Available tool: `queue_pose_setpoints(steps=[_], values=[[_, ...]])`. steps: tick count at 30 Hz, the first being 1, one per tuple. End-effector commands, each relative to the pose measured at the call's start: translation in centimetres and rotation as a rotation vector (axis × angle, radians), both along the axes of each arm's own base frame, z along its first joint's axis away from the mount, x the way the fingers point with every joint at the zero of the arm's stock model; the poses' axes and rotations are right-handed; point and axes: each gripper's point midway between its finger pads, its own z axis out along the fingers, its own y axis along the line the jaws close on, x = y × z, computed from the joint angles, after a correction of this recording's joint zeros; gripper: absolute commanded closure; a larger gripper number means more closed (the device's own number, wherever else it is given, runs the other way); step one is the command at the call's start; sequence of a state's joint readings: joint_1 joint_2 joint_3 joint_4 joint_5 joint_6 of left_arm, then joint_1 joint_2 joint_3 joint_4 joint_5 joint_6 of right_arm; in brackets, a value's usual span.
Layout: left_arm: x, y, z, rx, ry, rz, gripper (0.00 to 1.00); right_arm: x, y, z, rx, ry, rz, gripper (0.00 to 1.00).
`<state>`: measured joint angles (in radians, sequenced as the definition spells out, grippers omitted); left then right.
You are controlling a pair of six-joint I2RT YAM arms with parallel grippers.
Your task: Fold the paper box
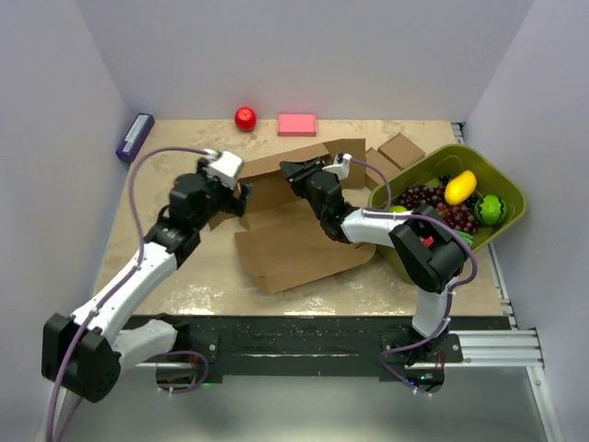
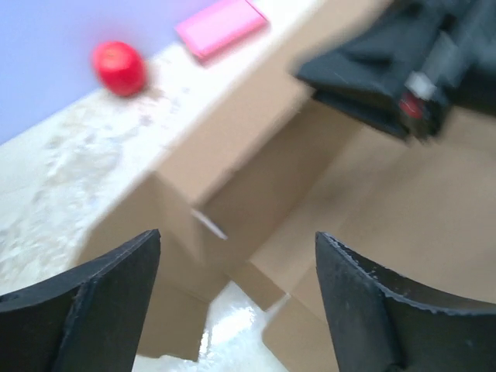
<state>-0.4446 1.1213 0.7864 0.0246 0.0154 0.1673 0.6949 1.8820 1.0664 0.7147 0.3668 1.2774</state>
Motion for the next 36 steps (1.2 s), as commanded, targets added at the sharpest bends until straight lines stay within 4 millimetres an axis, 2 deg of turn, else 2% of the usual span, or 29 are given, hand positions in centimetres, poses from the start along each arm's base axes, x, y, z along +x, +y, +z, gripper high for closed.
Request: queue_pose_setpoints(steps=[1, 3, 4, 6, 7, 10, 12, 13, 15, 16, 17, 20, 23, 27, 30, 32, 33, 36], values=[[1.2, 6.7, 7.1, -0.325, -0.139, 0.259, 0.1, -0.6, -1.1, -0.2, -0.022, 0.011, -0.009, 0.63], [1.5, 9.0, 6.9, -0.391, -0.139, 0.362, 0.08, -0.9, -1.3, -0.6, -0.031, 0.019, -0.001, 0.64], [1.9, 10.9, 6.5, -0.44, -0.121, 0.442, 0.09, -1.0, -1.3, -0.5, -0.031, 0.016, 0.004, 0.64], [2.5, 12.7, 5.7, -0.469, -0.093, 0.506, 0.06, -1.3, -1.4, -1.0, -0.039, 0.024, 0.007, 0.65], [3.2, 14.6, 4.4, -0.479, -0.052, 0.553, 0.05, -1.4, -1.5, -1.1, -0.042, 0.026, 0.007, 0.66], [4.9, 17.7, 2.3, -0.456, 0.045, 0.588, 0.05, -1.6, -1.5, -1.0, -0.051, 0.025, 0.016, 0.66], [5.2, 18.8, -1.0, -0.403, 0.168, 0.638, 0.05, -1.7, -1.5, -0.9, -0.053, 0.024, 0.023, 0.66], [5.6, 18.8, -1.2, -0.395, 0.181, 0.63, 0.05, -1.8, -1.5, -1.1, -0.053, 0.026, 0.024, 0.66], [5.8, 19.8, -3.4, -0.353, 0.244, 0.673, 0.05, -1.9, -1.4, -0.8, -0.045, 0.02, 0.033, 0.66], [6.0, 20.7, -3.4, -0.317, 0.243, 0.706, 0.05, -1.9, -1.4, -0.7, -0.045, 0.018, 0.033, 0.66], [5.8, 20.9, -4.3, -0.299, 0.271, 0.719, 0.06, -1.9, -1.4, -0.6, -0.047, 0.016, 0.033, 0.66], [5.2, 19.8, -6.6, -0.292, 0.355, 0.676, 0.07, -2.0, -1.5, -0.4, -0.049, 0.012, 0.032, 0.66], [4.6, 18.0, -7.3, -0.277, 0.38, 0.617, 0.08, -2.1, -1.6, -0.2, -0.057, 0.005, 0.032, 0.67], [3.9, 13.9, -8.6, -0.283, 0.45, 0.469, 0.09, -2.2, -1.9, -0.5, -0.055, 0.006, 0.026, 0.67], [4.0, 11.5, -8.4, -0.297, 0.456, 0.369, 0.11, -2.2, -1.9, -0.5, -0.052, 0.003, 0.021, 0.67], [3.9, 10.8, -8.3, -0.308, 0.455, 0.338, 0.12, -2.2, -1.9, -0.6, -0.051, 0.005, 0.022, 0.68], [3.7, 9.3, -8.3, -0.302, 0.46, 0.294, 0.12, -2.2, -1.9, -0.6, -0.049, 0.005, 0.022, 0.68], [3.5, 7.7, -8.0, -0.299, 0.455, 0.239, 0.14, -2.2, -1.8, -0.7, -0.047, 0.005, 0.023, 0.69]])
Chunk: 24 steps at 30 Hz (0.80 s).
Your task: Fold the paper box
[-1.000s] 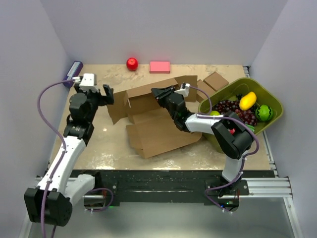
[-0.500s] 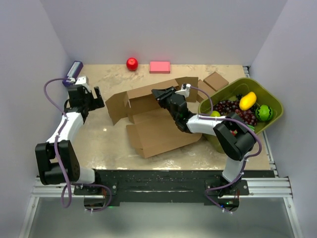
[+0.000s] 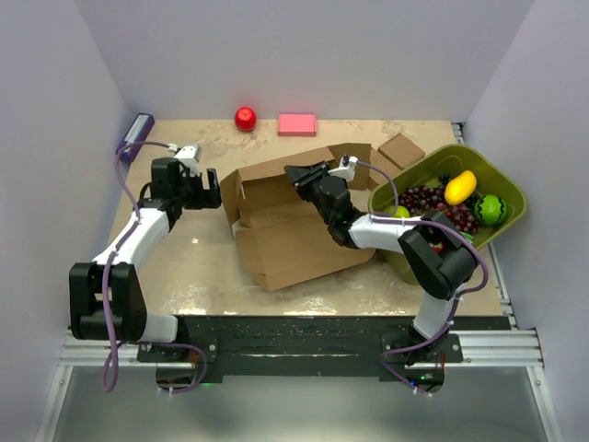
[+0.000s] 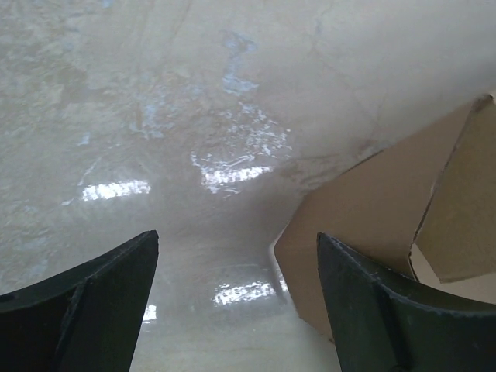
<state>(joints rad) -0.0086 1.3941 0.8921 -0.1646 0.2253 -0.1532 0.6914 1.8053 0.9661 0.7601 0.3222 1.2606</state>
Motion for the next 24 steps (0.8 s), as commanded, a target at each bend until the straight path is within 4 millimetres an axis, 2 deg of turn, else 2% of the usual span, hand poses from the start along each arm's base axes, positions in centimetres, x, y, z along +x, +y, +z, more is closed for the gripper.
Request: queue_pose_setpoints(steps=[1, 9, 11, 13, 14, 15, 16, 17, 18, 19, 20, 22, 23, 24], values=[[0.1, -3.9, 1.0, -0.052, -0.052, -0.151, 0.14, -0.3, -0.9, -1.3, -0.05, 0.024, -0.017, 0.69], [0.3, -6.1, 1.7, -0.111, -0.088, -0.207, 0.18, -0.6, -0.8, -1.4, -0.057, 0.015, -0.014, 0.71], [0.3, -5.8, 1.8, -0.091, -0.082, -0.192, 0.18, -0.7, -0.6, -1.3, -0.055, 0.013, -0.011, 0.71], [0.6, -3.9, 2.0, -0.014, -0.079, -0.112, 0.17, -0.6, -0.6, -1.2, -0.053, 0.012, -0.014, 0.71], [0.6, -3.0, 3.0, 0.016, -0.106, -0.068, 0.15, -0.7, -0.7, -1.2, -0.054, 0.012, -0.014, 0.71], [0.6, -0.9, 3.4, 0.078, -0.116, 0.037, 0.14, -0.7, -0.6, -1.1, -0.054, 0.01, -0.016, 0.71], [0.4, 0.0, 4.1, 0.101, -0.141, 0.083, 0.14, -0.7, -0.7, -1.1, -0.054, 0.01, -0.017, 0.71], [-0.2, 0.9, 6.7, 0.112, -0.226, 0.128, 0.13, -0.7, -0.8, -1.0, -0.052, 0.008, -0.022, 0.71], [-1.0, 2.2, 6.8, 0.138, -0.25, 0.194, 0.13, -0.8, -0.8, -0.9, -0.054, 0.007, -0.022, 0.72], [-1.3, 2.5, 8.3, 0.131, -0.313, 0.222, 0.13, -0.7, -0.9, -0.8, -0.053, 0.004, -0.023, 0.71], [-2.5, 2.8, 11.0, 0.104, -0.401, 0.253, 0.13, -0.7, -0.9, -0.8, -0.057, 0.004, -0.023, 0.71], [-4.0, 2.8, 11.4, 0.073, -0.447, 0.273, 0.13, -0.7, -0.9, -0.6, -0.055, 0.0, -0.023, 0.71], [-5.1, 2.2, 13.0, 0.027, -0.499, 0.271, 0.14, -0.8, -0.9, -0.7, -0.056, 0.003, -0.021, 0.71], [-5.8, 1.7, 12.4, 0.007, -0.49, 0.257, 0.15, -0.8, -1.0, -0.7, -0.056, 0.003, -0.024, 0.71]])
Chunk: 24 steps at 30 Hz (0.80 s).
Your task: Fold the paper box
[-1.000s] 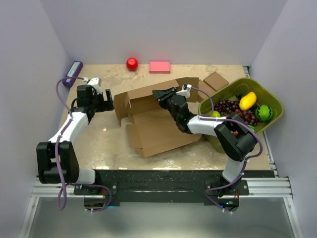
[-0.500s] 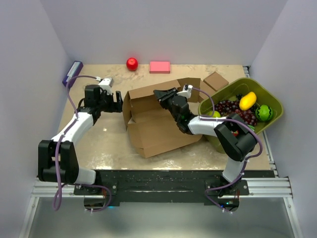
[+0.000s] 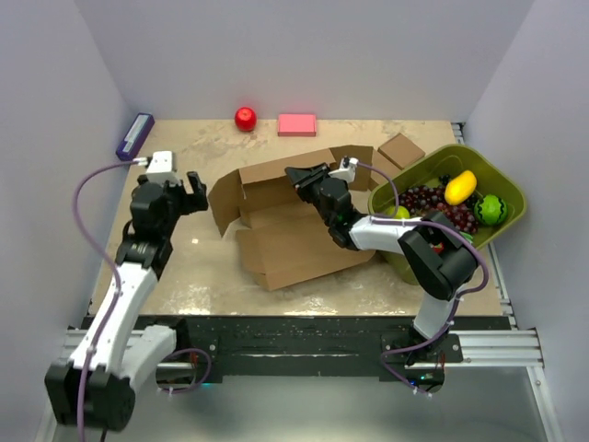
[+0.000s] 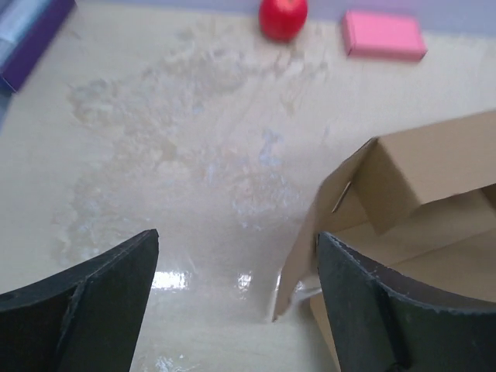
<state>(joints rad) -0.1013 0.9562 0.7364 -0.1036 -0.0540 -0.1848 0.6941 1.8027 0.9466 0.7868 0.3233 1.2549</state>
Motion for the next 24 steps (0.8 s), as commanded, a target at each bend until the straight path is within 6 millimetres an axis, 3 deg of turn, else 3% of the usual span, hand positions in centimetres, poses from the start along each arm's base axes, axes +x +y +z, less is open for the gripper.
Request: queue_pose_setpoints(steps=[1, 2, 4, 5, 7, 8, 13, 20, 24], values=[[-2.2, -0.4, 3.3, -0.099, -0.16, 0.049, 0.17, -0.6, -0.9, -0.7, -0.057, 0.014, -0.027, 0.71], [-2.9, -1.3, 3.8, -0.151, -0.179, 0.024, 0.2, -0.6, -1.0, -0.7, -0.057, 0.014, -0.031, 0.72], [-3.9, -3.8, 2.5, -0.224, -0.157, -0.082, 0.24, -0.6, -1.1, -0.6, -0.057, 0.011, -0.034, 0.72], [-4.4, -5.3, 0.8, -0.289, -0.106, -0.136, 0.28, -0.7, -1.1, -0.7, -0.058, 0.012, -0.036, 0.72], [-4.5, -6.8, 0.1, -0.336, -0.097, -0.187, 0.32, -0.6, -1.2, -0.8, -0.061, 0.013, -0.037, 0.72], [-4.7, -7.9, -1.6, -0.356, -0.052, -0.213, 0.36, -0.7, -1.0, -0.8, -0.059, 0.013, -0.033, 0.72], [-5.1, -11.3, -3.8, -0.384, -0.009, -0.318, 0.44, -0.8, -1.0, -1.1, -0.071, 0.019, -0.034, 0.72], [-7.1, -13.6, -9.3, -0.395, 0.104, -0.36, 0.5, -0.8, -1.2, -1.1, -0.079, 0.022, -0.042, 0.72], [-7.8, -14.2, -11.0, -0.399, 0.137, -0.369, 0.57, -0.8, -1.3, -1.2, -0.083, 0.024, -0.048, 0.72]])
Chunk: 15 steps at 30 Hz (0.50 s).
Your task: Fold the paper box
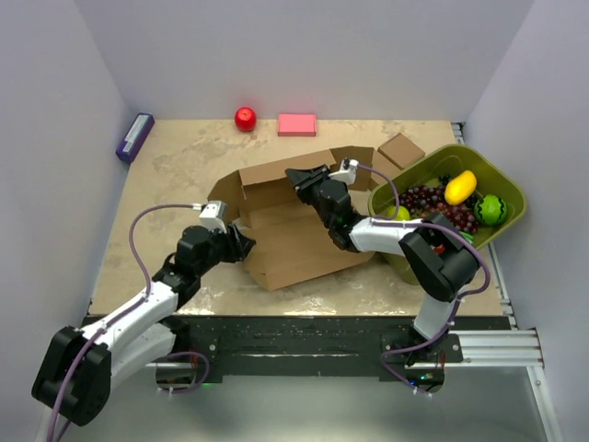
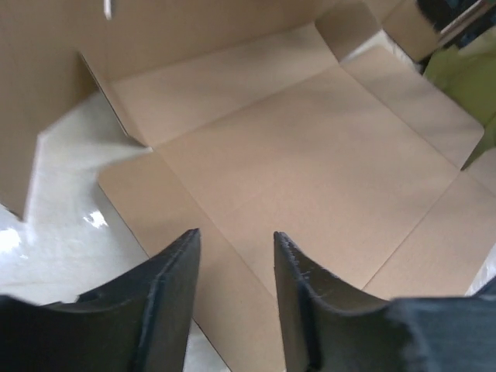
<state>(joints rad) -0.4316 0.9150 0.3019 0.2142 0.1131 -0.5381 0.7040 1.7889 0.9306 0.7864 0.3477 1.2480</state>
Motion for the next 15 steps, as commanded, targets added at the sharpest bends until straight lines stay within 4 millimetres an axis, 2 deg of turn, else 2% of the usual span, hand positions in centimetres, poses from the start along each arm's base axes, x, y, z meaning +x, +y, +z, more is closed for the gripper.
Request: queue_pose_setpoints(steps=[1, 8, 15], values=[[0.1, -1.1, -0.1, -0.046, -0.028, -0.005, 0.61, -0.4, -1.1, -1.1, -0.073, 0.024, -0.034, 0.72], [-1.5, -0.8, -3.8, -0.013, 0.091, 0.014, 0.66, -0.4, -1.1, -1.1, -0.078, 0.025, -0.037, 0.72], [-2.7, 0.1, -6.0, 0.028, 0.153, 0.047, 0.67, -0.4, -1.1, -1.1, -0.078, 0.027, -0.036, 0.72]])
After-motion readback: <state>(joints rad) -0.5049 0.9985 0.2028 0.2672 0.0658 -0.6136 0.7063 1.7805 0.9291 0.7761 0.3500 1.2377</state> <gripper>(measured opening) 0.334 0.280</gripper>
